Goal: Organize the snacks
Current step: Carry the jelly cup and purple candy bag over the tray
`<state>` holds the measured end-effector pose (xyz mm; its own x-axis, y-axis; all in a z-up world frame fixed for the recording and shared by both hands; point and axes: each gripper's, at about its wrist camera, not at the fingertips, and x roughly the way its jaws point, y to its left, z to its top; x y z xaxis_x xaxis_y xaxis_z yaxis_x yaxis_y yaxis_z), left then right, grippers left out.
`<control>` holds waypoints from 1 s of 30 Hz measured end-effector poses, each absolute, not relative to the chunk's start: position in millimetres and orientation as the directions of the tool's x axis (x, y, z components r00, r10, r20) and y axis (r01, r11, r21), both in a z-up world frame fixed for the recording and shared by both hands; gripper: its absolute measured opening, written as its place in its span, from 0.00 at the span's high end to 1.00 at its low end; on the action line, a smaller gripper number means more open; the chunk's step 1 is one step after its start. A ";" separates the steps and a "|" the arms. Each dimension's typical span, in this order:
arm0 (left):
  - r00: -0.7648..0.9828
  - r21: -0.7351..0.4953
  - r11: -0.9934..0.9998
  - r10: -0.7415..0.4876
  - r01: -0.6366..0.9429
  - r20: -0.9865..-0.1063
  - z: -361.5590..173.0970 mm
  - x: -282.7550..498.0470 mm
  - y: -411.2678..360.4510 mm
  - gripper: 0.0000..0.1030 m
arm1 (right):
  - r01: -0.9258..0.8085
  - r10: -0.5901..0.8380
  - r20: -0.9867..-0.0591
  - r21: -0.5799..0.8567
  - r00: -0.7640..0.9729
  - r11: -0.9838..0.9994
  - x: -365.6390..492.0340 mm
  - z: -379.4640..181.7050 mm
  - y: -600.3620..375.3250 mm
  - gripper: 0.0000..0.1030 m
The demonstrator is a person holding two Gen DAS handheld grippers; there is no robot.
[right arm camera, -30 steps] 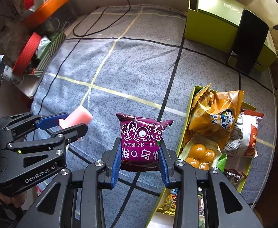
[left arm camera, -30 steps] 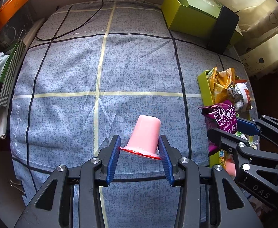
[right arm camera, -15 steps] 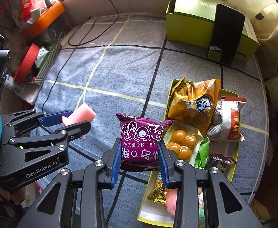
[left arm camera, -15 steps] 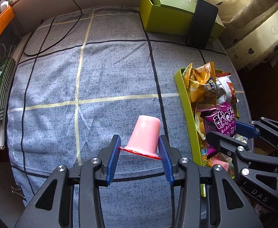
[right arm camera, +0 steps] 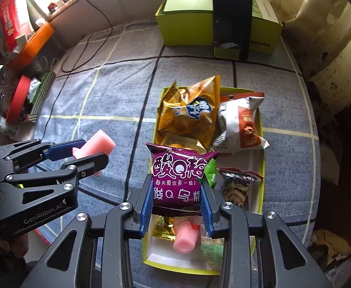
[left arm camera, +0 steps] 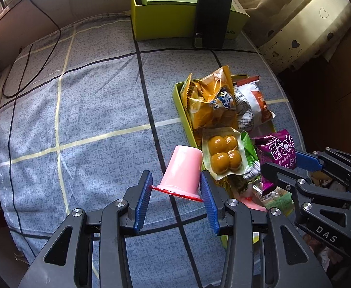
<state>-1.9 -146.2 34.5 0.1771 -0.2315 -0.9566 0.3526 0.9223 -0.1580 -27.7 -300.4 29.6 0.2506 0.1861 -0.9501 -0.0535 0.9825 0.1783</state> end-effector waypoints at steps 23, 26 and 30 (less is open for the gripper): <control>0.114 -0.179 0.888 -0.249 0.425 -0.962 24.2 -2.8 -184.6 0.59 | 0.071 0.168 -0.966 0.185 0.196 0.980 -31.9 -3.7 -352.2 0.68; 0.101 -0.187 0.883 -0.253 0.430 -0.962 21.2 -3.1 -187.7 0.59 | 0.086 0.183 -0.966 0.201 0.185 0.976 -27.9 -8.1 -354.4 0.67; 0.087 -0.194 0.876 -0.257 0.441 -0.963 18.0 -2.9 -192.7 0.59 | 0.081 0.194 -0.961 0.213 0.197 0.974 -28.3 -4.5 -356.1 0.66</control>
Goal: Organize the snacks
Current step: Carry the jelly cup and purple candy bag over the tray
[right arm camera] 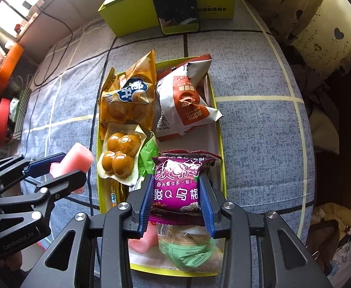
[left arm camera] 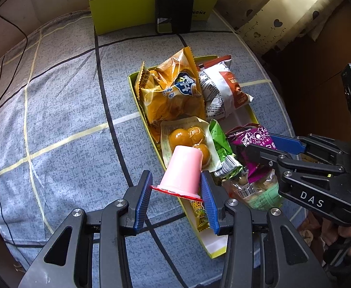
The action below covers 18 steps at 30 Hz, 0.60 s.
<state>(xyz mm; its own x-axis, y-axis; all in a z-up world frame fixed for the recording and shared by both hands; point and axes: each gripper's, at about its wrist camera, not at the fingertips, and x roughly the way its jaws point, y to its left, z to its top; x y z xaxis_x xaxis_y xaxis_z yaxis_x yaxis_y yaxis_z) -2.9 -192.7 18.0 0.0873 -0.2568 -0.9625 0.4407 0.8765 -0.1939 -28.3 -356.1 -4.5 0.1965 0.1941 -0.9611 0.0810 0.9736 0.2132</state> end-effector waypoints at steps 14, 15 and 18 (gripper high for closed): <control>0.051 -0.238 0.850 -0.295 0.470 -0.954 5.8 8.8 -223.0 0.59 | 0.124 0.199 -0.944 0.238 0.262 0.963 -35.4 13.9 -376.7 0.66; 0.049 -0.242 0.848 -0.299 0.471 -0.953 4.9 9.8 -226.0 0.59 | 0.127 0.198 -0.945 0.237 0.262 0.963 -36.2 13.4 -378.0 0.66; 0.048 -0.256 0.842 -0.316 0.475 -0.948 4.5 13.3 -234.8 0.59 | 0.136 0.198 -0.945 0.239 0.259 0.962 -38.0 11.9 -380.8 0.66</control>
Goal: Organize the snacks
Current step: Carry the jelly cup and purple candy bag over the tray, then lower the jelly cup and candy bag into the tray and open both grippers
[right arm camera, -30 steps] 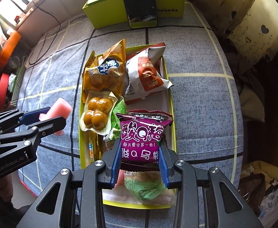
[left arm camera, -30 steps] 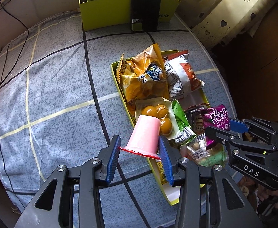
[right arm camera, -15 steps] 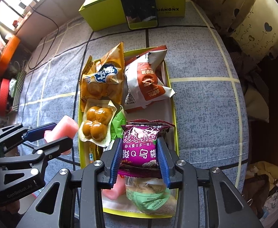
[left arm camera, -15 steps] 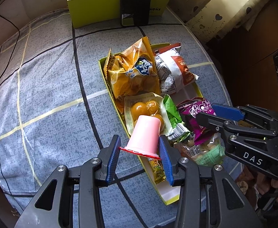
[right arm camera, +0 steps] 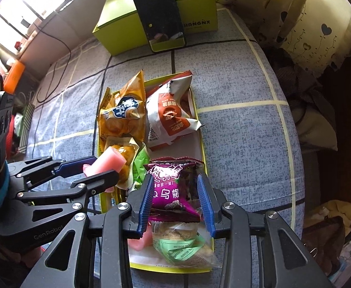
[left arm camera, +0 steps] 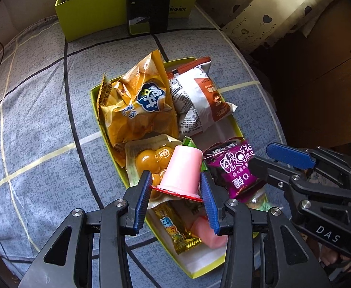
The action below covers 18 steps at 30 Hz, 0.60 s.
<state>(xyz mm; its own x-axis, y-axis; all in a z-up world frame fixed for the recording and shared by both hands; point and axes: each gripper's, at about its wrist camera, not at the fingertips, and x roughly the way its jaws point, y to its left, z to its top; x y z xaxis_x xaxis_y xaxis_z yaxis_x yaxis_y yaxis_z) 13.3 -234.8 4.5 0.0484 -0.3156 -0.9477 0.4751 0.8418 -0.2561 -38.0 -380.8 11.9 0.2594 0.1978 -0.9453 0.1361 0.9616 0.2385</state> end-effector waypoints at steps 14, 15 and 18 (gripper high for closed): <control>0.043 -0.291 0.837 -0.349 0.463 -0.936 11.5 19.4 -240.3 0.58 | 0.142 0.194 -0.945 0.236 0.264 0.961 -35.9 13.3 -382.2 0.66; 0.048 -0.292 0.836 -0.353 0.465 -0.934 13.6 18.7 -239.6 0.58 | 0.140 0.193 -0.945 0.236 0.265 0.962 -35.5 13.9 -381.5 0.66; 0.060 -0.288 0.832 -0.358 0.475 -0.932 17.5 17.4 -239.3 0.58 | 0.133 0.190 -0.945 0.231 0.266 0.964 -34.8 15.5 -379.3 0.66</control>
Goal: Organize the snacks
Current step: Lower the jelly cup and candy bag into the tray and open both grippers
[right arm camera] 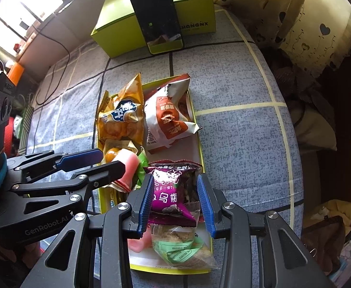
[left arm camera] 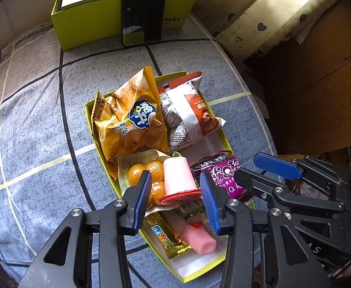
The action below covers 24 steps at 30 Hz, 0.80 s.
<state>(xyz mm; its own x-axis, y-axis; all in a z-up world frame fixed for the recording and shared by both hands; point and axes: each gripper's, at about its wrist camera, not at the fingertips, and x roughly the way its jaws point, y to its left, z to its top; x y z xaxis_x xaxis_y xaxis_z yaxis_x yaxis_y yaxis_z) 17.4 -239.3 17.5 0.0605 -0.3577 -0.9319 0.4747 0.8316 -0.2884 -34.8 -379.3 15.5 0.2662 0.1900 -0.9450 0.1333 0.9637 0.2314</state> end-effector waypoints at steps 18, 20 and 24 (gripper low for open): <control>0.133 -0.256 0.851 -0.351 0.459 -0.927 38.2 8.8 -216.0 0.55 | 0.104 0.184 -0.942 0.221 0.282 0.970 -38.6 29.5 -365.1 0.66; 0.145 -0.246 0.854 -0.345 0.458 -0.927 40.1 7.6 -213.0 0.55 | 0.094 0.186 -0.941 0.220 0.282 0.971 -39.0 31.1 -362.0 0.66; 0.163 -0.220 0.855 -0.329 0.469 -0.930 42.9 2.3 -206.3 0.55 | 0.076 0.184 -0.942 0.213 0.280 0.974 -41.0 33.7 -355.5 0.66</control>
<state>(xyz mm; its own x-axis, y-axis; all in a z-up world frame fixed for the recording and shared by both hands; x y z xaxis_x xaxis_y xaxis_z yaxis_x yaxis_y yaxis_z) 2.3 -206.3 42.9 0.1635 -0.3292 -0.9300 0.4693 0.8551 -0.2202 -41.0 -355.5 33.7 0.2804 0.1841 -0.9420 0.0759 0.9741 0.2130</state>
